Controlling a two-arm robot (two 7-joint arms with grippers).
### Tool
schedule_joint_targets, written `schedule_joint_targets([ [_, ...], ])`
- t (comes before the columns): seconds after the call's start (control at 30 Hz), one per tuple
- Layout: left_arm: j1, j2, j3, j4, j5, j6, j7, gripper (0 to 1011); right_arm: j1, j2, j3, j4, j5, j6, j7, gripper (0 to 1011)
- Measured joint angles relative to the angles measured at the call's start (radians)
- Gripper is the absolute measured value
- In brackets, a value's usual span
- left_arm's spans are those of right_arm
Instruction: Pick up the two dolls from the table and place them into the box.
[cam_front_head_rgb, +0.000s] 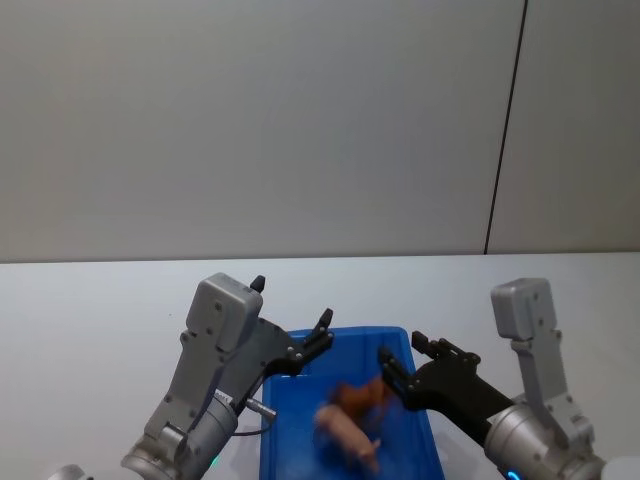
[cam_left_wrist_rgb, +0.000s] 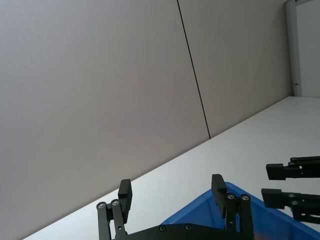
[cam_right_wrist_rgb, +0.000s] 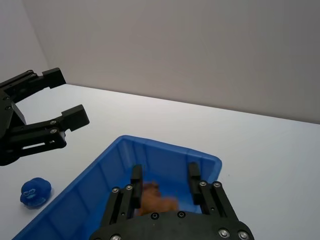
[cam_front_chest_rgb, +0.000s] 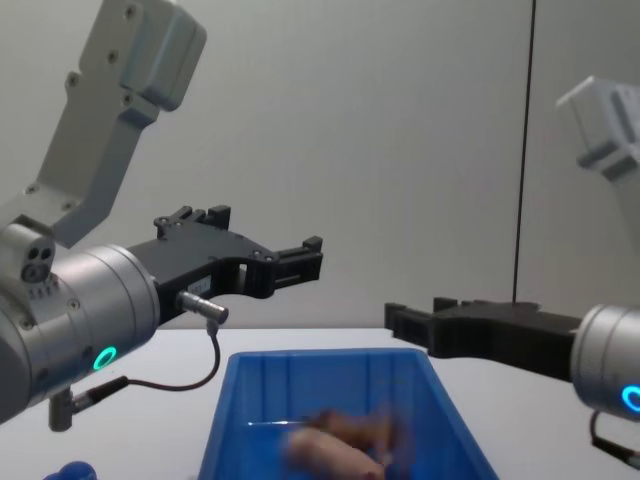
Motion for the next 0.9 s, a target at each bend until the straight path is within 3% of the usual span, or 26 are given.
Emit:
schedule_joint_targets([
  [0.03,0.0,0.0,0.0,0.0,0.0,0.0,0.0,1001,0.003,-0.002,-0.001,0.006,0.0,0.0,0.003,505],
  [0.1,0.0,0.0,0.0,0.0,0.0,0.0,0.0,1001,0.01,-0.006,-0.002,0.016,0.0,0.0,0.004,607],
  [0.27,0.0,0.0,0.0,0.0,0.0,0.0,0.0,1001,0.015,-0.008,-0.003,0.028,-0.003,0.001,-0.008,751],
  [0.57,0.0,0.0,0.0,0.0,0.0,0.0,0.0,1001,-0.012,0.007,0.006,0.009,-0.012,-0.002,-0.082,999],
  [0.9,0.0,0.0,0.0,0.0,0.0,0.0,0.0,1001,-0.082,0.044,0.029,-0.054,-0.01,-0.025,-0.196,1001],
])
